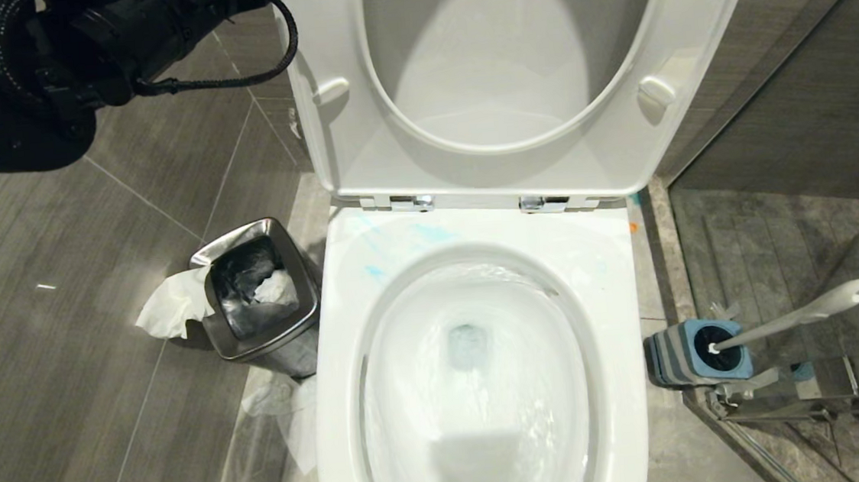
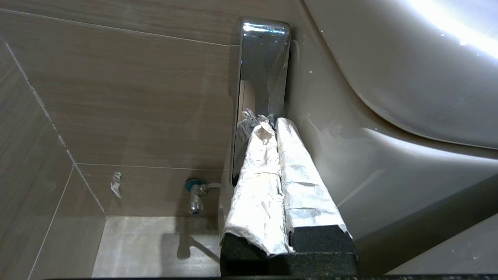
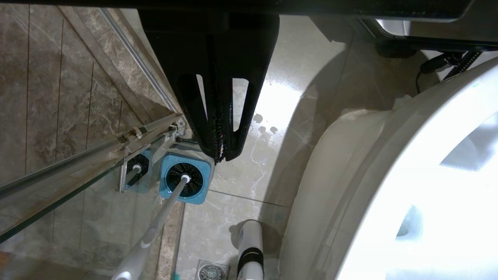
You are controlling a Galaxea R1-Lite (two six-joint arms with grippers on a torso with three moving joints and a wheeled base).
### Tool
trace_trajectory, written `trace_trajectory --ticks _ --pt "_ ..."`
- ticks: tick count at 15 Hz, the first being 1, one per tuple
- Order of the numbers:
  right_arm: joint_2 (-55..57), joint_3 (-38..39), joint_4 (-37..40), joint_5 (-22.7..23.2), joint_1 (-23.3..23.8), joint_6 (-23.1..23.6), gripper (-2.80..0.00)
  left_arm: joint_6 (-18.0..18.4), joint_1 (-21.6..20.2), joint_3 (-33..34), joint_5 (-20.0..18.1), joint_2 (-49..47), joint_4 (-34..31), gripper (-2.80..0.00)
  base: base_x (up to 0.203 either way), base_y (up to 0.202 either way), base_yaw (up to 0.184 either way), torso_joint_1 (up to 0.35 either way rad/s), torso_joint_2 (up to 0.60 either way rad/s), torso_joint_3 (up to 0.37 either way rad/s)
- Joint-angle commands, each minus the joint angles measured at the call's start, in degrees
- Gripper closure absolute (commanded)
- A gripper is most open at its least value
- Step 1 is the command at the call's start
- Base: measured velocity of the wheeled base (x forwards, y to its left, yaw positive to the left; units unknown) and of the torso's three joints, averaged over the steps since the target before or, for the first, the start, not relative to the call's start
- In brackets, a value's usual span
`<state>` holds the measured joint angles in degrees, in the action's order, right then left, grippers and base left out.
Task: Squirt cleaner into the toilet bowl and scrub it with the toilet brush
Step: Flush the toilet
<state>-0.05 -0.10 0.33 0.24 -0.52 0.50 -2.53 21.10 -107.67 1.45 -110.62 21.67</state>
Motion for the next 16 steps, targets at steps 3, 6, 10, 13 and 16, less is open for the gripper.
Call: trace_trajectory --ticks 3,6,10,13,16 --pt "0.05 0.01 0.02 0.02 -0.07 0.03 0.0 0.07 0.06 -0.05 -0.04 1.72 -0.46 0.0 0.0 0.0 0.0 0.0 0.0 0.0" --pt "0.05 0.01 0.02 0.02 0.0 0.03 0.0 0.15 0.08 -0.05 -0.04 4.34 -1.58 0.0 0.0 0.0 0.0 0.0 0.0 0.0" --pt "0.05 0.01 0.02 0.02 -0.06 0.03 0.0 0.15 0.01 0.0 -0.04 8.2 -2.85 0.0 0.0 0.0 0.0 0.0 0.0 0.0" --pt "0.05 0.01 0.02 0.02 -0.07 0.03 0.0 0.48 0.06 0.48 -0.04 12.01 -4.32 0.0 0.0 0.0 0.0 0.0 0.0 0.0" --pt "0.05 0.01 0.02 0.02 0.0 0.03 0.0 0.59 0.0 0.36 -0.08 15.55 -5.31 0.0 0.0 0.0 0.0 0.0 0.0 0.0"
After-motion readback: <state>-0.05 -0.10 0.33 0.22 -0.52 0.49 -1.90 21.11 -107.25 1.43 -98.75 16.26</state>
